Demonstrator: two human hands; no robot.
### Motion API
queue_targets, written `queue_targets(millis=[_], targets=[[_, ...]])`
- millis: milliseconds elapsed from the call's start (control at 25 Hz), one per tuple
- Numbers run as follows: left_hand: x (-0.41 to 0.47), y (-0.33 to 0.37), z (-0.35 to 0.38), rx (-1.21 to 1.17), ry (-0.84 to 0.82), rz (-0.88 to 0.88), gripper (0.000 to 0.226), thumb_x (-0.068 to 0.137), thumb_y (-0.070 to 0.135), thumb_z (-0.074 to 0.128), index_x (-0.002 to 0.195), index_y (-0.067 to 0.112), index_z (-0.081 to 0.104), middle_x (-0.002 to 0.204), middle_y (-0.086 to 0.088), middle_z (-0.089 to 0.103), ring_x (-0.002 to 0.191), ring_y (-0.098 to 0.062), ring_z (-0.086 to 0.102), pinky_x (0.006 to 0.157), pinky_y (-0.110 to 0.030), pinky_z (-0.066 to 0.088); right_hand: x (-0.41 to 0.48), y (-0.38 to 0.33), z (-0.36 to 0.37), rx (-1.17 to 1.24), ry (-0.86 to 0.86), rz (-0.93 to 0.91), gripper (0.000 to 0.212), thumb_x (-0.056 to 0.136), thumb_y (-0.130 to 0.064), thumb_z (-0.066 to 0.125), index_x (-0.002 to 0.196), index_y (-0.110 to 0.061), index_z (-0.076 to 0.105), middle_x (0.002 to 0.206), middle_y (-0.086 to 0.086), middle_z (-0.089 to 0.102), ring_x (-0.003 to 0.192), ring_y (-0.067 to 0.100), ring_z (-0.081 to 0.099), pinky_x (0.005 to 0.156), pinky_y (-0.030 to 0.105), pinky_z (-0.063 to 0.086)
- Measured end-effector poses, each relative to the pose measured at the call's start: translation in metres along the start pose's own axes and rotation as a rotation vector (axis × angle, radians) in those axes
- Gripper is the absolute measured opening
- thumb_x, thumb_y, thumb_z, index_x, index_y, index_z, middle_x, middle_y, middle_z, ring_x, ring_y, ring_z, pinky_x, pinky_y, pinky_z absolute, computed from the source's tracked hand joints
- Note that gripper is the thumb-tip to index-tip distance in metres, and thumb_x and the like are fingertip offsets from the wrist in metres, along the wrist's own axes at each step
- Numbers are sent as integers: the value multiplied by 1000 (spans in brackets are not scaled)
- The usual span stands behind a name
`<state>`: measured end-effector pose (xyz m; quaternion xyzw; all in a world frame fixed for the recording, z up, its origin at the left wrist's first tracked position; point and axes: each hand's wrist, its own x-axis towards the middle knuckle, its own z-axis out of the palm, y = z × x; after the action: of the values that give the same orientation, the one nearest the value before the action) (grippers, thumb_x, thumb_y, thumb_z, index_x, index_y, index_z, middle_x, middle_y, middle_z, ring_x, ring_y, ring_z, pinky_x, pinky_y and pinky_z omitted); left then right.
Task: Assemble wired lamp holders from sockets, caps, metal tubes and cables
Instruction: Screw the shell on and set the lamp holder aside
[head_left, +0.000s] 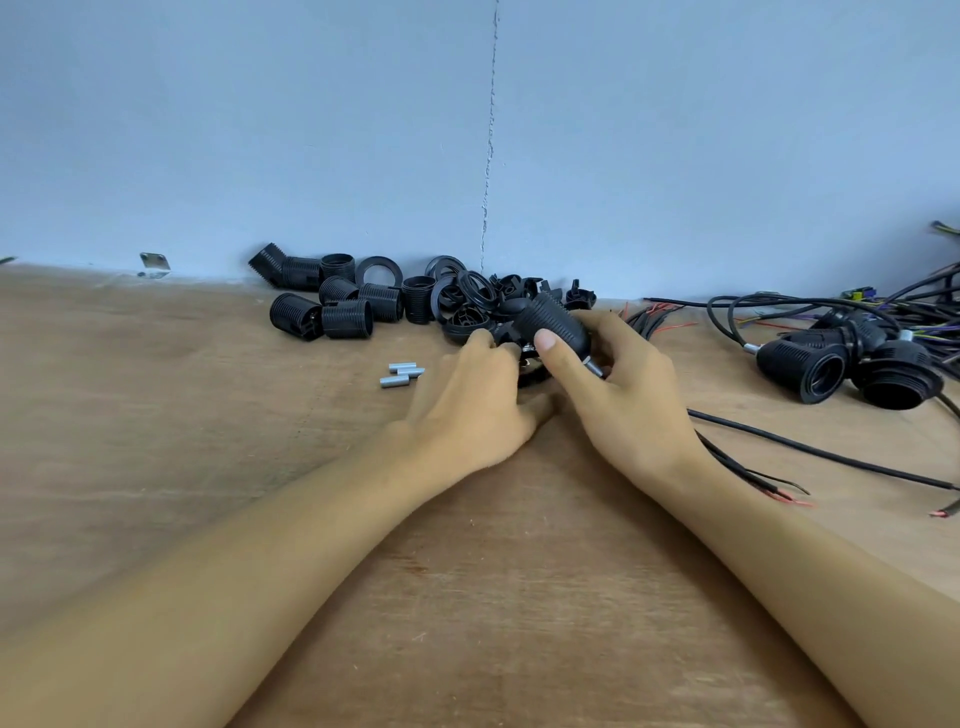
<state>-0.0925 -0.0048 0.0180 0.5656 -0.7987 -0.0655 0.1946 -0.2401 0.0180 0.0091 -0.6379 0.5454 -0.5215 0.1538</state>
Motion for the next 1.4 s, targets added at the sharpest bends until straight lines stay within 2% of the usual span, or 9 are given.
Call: queue_targets(millis=[200, 280, 360, 560, 760, 920, 1120, 1240, 1400], targets=[[8, 0, -3, -237, 10, -90, 31, 81, 44, 75, 93, 19, 62, 89, 3, 61, 88, -19, 64, 70, -36, 54, 0, -2, -2, 20, -16, 16, 22, 94, -43, 65, 111, -29, 66, 90, -22, 69, 83, -15, 61, 71, 2, 39], [0, -6, -7, -269, 67, -56, 33, 74, 40, 80, 97, 25, 61, 85, 15, 57, 78, 0, 55, 62, -14, 44, 0, -3, -3, 28, -18, 19, 21, 94, -43, 65, 110, -30, 66, 90, -21, 70, 83, -14, 61, 70, 2, 39], [-10, -15, -12, -304, 191, 16, 33, 72, 38, 81, 101, 31, 67, 86, 18, 60, 76, 4, 57, 66, -8, 42, 0, -4, -3, 18, -28, 15, 20, 94, -44, 65, 109, -31, 66, 90, -21, 70, 86, -12, 62, 72, 4, 39], [-24, -31, -15, -649, 186, -66, 31, 83, 3, 78, 84, 33, 71, 80, 10, 67, 62, -13, 72, 68, -34, 59, -2, -5, -2, -42, -118, -16, 30, 91, -41, 70, 118, -28, 67, 98, -17, 72, 94, -6, 64, 77, 4, 41], [-22, -30, -12, -808, 245, -196, 38, 76, -2, 78, 91, 29, 62, 98, 9, 68, 72, -10, 74, 64, -23, 53, -3, -5, -2, -124, -173, -24, 36, 87, -41, 74, 120, -28, 68, 106, -17, 71, 102, -5, 62, 85, 7, 42], [-22, -36, -12, -946, 253, -313, 36, 73, -11, 77, 84, 21, 63, 85, 2, 78, 72, -8, 74, 69, -24, 54, -5, -6, -2, -188, -215, -54, 34, 83, -38, 78, 115, -29, 70, 105, -16, 71, 102, 0, 63, 93, 18, 45], [-25, -39, -12, -1025, 245, -293, 35, 77, -6, 76, 93, 23, 64, 82, 9, 78, 73, -11, 71, 75, -32, 55, -7, -8, 0, -309, -221, -113, 41, 81, -39, 78, 120, -28, 69, 110, -10, 69, 107, 10, 61, 102, 39, 44], [-26, -39, -11, -966, 172, -255, 39, 80, 2, 76, 104, 32, 68, 88, 16, 78, 79, 3, 69, 78, -25, 49, -8, -8, 0, -325, -225, -131, 43, 80, -38, 80, 121, -28, 68, 112, -10, 68, 107, 8, 60, 102, 35, 43], [-26, -42, -9, -1103, 91, -235, 35, 83, 18, 77, 117, 27, 76, 103, 8, 77, 104, -8, 71, 98, -35, 55, -8, -8, -1, -297, -212, -161, 43, 81, -36, 80, 121, -24, 69, 115, -10, 68, 109, 6, 60, 101, 25, 43]])
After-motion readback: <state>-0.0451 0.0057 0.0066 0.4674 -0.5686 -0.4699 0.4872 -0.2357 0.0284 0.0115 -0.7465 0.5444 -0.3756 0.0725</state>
